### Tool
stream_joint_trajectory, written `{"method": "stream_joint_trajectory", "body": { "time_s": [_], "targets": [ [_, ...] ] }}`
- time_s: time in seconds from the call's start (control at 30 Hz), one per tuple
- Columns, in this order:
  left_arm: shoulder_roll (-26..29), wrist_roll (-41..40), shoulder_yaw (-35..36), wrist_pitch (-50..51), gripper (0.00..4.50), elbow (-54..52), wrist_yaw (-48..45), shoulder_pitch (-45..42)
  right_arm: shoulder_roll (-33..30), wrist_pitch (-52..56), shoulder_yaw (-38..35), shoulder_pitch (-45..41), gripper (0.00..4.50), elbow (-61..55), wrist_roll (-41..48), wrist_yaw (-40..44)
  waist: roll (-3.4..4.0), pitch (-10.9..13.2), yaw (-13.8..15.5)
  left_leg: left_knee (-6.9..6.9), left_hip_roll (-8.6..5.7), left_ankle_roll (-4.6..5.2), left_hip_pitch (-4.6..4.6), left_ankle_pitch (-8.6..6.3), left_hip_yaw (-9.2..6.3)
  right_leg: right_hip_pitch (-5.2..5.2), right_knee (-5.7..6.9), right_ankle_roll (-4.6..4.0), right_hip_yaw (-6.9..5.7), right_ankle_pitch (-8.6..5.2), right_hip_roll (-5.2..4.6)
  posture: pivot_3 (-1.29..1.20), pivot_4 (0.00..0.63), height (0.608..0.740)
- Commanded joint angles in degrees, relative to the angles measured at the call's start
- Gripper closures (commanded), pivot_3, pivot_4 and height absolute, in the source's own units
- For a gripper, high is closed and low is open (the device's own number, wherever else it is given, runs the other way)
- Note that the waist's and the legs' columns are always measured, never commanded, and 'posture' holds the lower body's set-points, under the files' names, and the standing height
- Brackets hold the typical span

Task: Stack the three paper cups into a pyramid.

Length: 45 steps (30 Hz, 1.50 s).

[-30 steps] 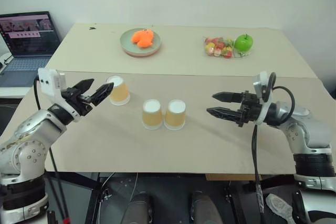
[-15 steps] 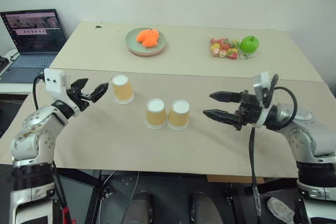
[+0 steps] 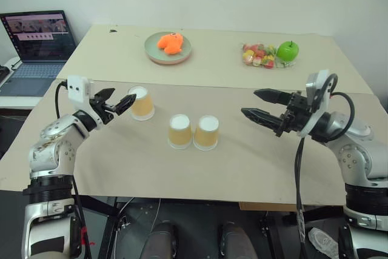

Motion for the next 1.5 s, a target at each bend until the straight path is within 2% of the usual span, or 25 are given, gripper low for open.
{"method": "stream_joint_trajectory", "body": {
  "time_s": [0.03,0.57,0.8,1.23,1.33,1.43,1.5],
  "targets": [
    [-0.11,0.24,-0.09,-1.34,0.0,0.28,-1.63,-1.86,0.05,-1.95,-1.85,0.37,0.07,-2.31,1.09,-0.55,0.0,0.0,-0.02,0.0,0.0,0.0,0.0,0.0,0.0,0.0,0.0,0.0,0.0,0.0,0.0,0.0,0.15,0.676],
    [-1.44,4.87,-3.66,-6.18,0.0,7.46,-6.01,-4.45,-0.27,-3.28,-2.15,1.03,0.07,-1.92,0.89,-1.33,0.0,0.0,-0.01,0.01,0.0,0.01,-0.02,-0.01,0.0,-0.01,0.0,0.0,-0.01,0.0,0.0,0.0,0.15,0.676],
    [-4.0,8.76,-6.1,-11.04,0.0,15.12,-6.95,-8.73,-0.41,-3.38,-2.86,1.28,0.07,-1.99,1.21,-1.8,-0.01,0.0,0.11,0.03,-0.01,0.01,-0.02,0.0,0.0,0.0,0.01,0.0,-0.02,0.0,0.0,0.0,0.15,0.676],
    [-5.45,10.89,-5.81,-15.83,0.0,22.63,-7.92,-13.42,-0.46,-3.91,-3.11,2.15,0.07,-2.28,0.99,-2.61,-0.02,0.01,-0.14,0.03,-0.01,0.02,-0.06,-0.01,0.0,-0.03,0.02,0.01,-0.02,0.0,0.0,0.0,0.15,0.676],
    [-5.73,10.86,-5.42,-16.56,0.76,23.01,-7.85,-13.55,-0.39,-3.98,-3.02,1.98,0.0,-1.98,0.94,-2.63,-0.02,0.01,-0.14,0.03,-0.01,0.02,-0.07,-0.01,0.0,-0.03,0.01,0.01,-0.03,0.01,0.0,0.0,0.15,0.676],
    [-5.69,11.29,-5.63,-16.49,1.9,22.45,-7.38,-13.39,-0.3,-4.14,-2.76,1.79,0.0,-1.65,0.77,-2.52,-0.02,0.01,-0.12,0.03,-0.01,0.03,-0.08,-0.01,0.0,-0.03,0.02,0.01,-0.03,0.01,0.0,0.0,0.15,0.676],
    [-5.59,11.57,-5.7,-16.2,2.06,22.04,-6.95,-13.29,-0.27,-4.16,-2.6,1.64,0.0,-1.48,0.78,-2.41,-0.02,0.01,-0.13,0.03,-0.01,0.03,-0.08,-0.01,0.0,-0.03,0.02,0.02,-0.03,0.01,0.0,0.0,0.15,0.676]
  ]
}}
